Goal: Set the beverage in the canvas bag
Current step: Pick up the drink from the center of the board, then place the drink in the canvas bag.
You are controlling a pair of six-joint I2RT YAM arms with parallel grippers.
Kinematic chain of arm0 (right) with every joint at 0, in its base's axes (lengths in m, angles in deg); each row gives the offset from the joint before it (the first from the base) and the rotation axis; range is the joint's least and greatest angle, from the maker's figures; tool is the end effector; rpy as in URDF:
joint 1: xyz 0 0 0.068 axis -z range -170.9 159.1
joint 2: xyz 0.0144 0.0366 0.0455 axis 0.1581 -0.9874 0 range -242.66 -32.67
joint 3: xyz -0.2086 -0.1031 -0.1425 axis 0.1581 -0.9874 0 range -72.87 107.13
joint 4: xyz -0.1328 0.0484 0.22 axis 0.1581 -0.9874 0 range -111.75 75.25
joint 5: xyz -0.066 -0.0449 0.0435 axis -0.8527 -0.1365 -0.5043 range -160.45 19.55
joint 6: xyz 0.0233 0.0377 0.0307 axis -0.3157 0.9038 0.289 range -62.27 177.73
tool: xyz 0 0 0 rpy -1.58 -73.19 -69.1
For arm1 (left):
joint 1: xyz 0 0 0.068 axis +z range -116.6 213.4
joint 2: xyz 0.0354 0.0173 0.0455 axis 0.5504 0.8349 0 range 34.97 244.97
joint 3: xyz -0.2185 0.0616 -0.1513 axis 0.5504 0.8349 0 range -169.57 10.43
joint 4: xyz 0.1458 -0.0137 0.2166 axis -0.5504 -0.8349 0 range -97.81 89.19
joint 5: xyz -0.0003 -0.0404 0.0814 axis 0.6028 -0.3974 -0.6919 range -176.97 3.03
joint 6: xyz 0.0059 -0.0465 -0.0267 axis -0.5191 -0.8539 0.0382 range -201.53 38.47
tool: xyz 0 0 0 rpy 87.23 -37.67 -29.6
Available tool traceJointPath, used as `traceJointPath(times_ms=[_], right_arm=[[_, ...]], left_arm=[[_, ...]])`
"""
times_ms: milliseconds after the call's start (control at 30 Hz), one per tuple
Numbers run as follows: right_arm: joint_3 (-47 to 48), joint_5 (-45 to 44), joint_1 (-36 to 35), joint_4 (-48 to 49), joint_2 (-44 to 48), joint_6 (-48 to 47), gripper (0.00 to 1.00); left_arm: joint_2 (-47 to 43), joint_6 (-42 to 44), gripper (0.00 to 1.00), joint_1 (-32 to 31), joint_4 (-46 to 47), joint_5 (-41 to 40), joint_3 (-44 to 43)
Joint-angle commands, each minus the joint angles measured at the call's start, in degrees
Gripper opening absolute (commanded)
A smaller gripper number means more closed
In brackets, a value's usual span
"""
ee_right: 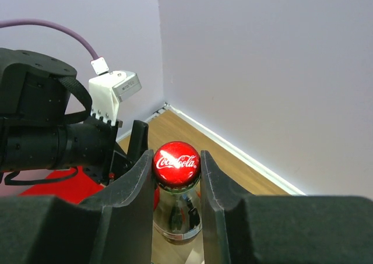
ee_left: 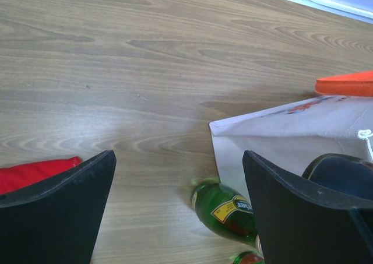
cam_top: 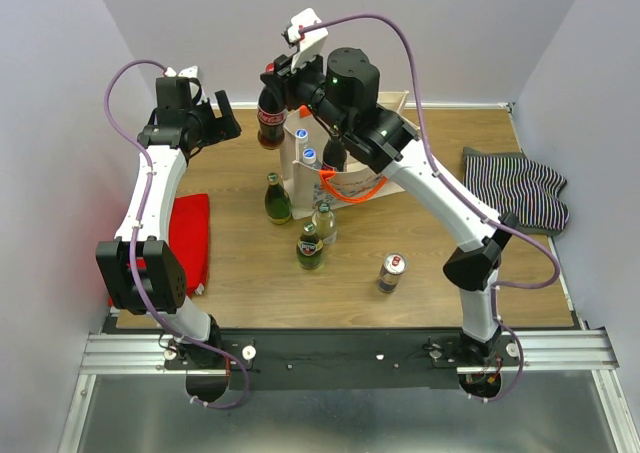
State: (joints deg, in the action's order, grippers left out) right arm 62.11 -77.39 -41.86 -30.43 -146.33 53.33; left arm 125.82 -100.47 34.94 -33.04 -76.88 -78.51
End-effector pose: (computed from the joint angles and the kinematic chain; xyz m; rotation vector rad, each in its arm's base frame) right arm 0.2813 0.3400 0.5110 -0.6062 1.3710 0.5689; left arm 0.3611 0.0035 0.3681 -0.2869 2.1599 -0.3645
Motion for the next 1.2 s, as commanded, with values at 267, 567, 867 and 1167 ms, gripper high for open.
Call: traceJointPath(times_ms=[267, 567, 867, 1167], right_arm=[[4.6, -1.0, -0.4, 18.1, 8.0, -5.4, 0.01], [6.7, -7.3, -0.4, 18.3, 7.6, -11.0, 0.01], [7.1, -16.4, -0.3, 19.5, 6.8, -20.7, 0.01], [3.8, -20.6, 1.3, 19.8, 8.6, -23.5, 0.01]], left_arm=[[-2.1, 1.3, 0.99, -1.4, 1.2, 4.0, -1.8], [-1.6, 3.6, 0.99, -7.1, 0.7, 7.9, -4.7], [1.4, 3.9, 0.99, -12.9, -1.3, 12.7, -12.1], [4.7, 3.0, 0.99, -18.3, -2.7, 10.3, -13.4]])
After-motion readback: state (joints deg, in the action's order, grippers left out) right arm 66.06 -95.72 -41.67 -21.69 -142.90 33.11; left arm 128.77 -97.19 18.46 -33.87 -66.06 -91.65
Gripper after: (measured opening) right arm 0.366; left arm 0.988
